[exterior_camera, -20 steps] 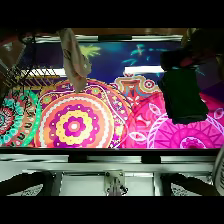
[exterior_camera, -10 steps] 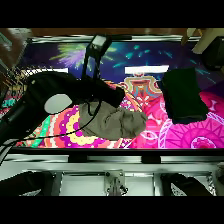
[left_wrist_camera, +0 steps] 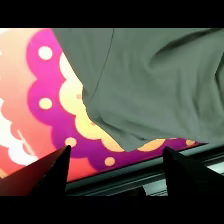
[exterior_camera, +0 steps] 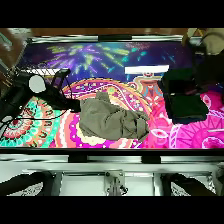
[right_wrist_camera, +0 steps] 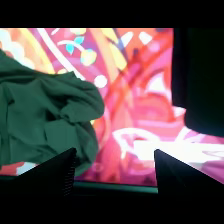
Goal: Fold the shirts.
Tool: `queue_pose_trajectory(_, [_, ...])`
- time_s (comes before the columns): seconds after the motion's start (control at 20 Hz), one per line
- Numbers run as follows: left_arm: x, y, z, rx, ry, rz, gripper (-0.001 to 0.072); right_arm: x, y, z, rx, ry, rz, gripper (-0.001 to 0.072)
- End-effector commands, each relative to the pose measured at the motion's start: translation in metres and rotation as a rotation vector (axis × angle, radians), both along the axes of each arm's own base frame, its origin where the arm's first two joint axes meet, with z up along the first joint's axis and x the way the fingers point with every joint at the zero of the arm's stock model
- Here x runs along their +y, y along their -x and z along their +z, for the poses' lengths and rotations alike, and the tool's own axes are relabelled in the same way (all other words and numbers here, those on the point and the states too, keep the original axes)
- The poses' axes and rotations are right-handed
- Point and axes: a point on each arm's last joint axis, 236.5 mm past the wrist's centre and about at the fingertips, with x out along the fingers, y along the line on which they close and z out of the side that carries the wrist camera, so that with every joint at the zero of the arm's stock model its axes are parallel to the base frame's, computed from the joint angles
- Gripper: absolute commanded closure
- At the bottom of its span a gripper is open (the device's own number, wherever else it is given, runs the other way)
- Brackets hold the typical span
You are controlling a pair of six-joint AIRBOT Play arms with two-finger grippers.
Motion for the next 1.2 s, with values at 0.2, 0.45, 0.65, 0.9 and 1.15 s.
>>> queue_pose_trajectory(0.2, [-0.019,0.058,-0.102,0.242,0.303,0.169,0.0033,0.005,0.061,-0.12,0.366,-0.254,-0.056,0.0112])
queue_pose_trajectory(0.45, [-0.045,0.063,-0.118,0.223,0.338,0.153,0.0035,0.016,0.086,-0.143,0.458,-0.302,-0.064,0.0111])
queue_pose_trajectory(0.65, [-0.05,0.055,-0.127,0.224,0.341,0.212,0.0402,0.033,0.107,-0.163,0.521,-0.377,-0.069,0.0042])
queue_pose_trajectory(0.9, [-0.051,0.053,-0.122,0.21,0.348,0.21,0.0673,0.058,0.111,-0.195,0.499,-0.507,-0.187,0.0042])
queue_pose_trajectory(1.15, [-0.054,0.042,-0.1,0.113,0.365,0.126,0.0673,0.078,0.115,-0.22,0.46,-0.478,-0.194,0.0043])
